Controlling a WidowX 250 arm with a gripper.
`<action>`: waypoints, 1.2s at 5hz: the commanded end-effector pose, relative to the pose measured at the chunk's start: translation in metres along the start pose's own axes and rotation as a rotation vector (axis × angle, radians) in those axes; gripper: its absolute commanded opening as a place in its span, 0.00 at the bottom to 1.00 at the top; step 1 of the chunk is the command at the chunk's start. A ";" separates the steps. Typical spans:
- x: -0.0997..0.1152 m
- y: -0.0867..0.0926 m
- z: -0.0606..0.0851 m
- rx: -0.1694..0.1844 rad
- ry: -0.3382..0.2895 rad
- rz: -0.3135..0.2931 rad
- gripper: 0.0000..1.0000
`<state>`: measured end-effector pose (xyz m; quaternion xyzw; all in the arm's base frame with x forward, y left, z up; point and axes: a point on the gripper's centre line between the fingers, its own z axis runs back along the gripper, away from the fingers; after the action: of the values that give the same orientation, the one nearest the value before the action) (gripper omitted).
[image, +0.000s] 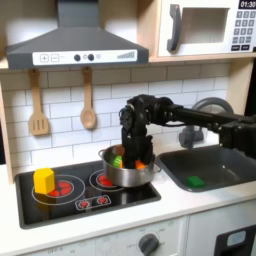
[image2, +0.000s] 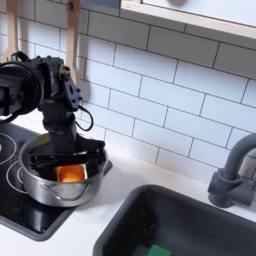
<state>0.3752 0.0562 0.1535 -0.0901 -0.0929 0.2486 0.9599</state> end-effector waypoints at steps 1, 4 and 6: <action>0.007 0.007 0.015 -0.002 -0.027 0.002 1.00; 0.010 0.009 0.057 -0.025 -0.107 -0.017 1.00; -0.015 -0.002 0.088 -0.097 -0.128 -0.085 1.00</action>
<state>0.3435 0.0619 0.2375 -0.1162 -0.1689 0.2098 0.9560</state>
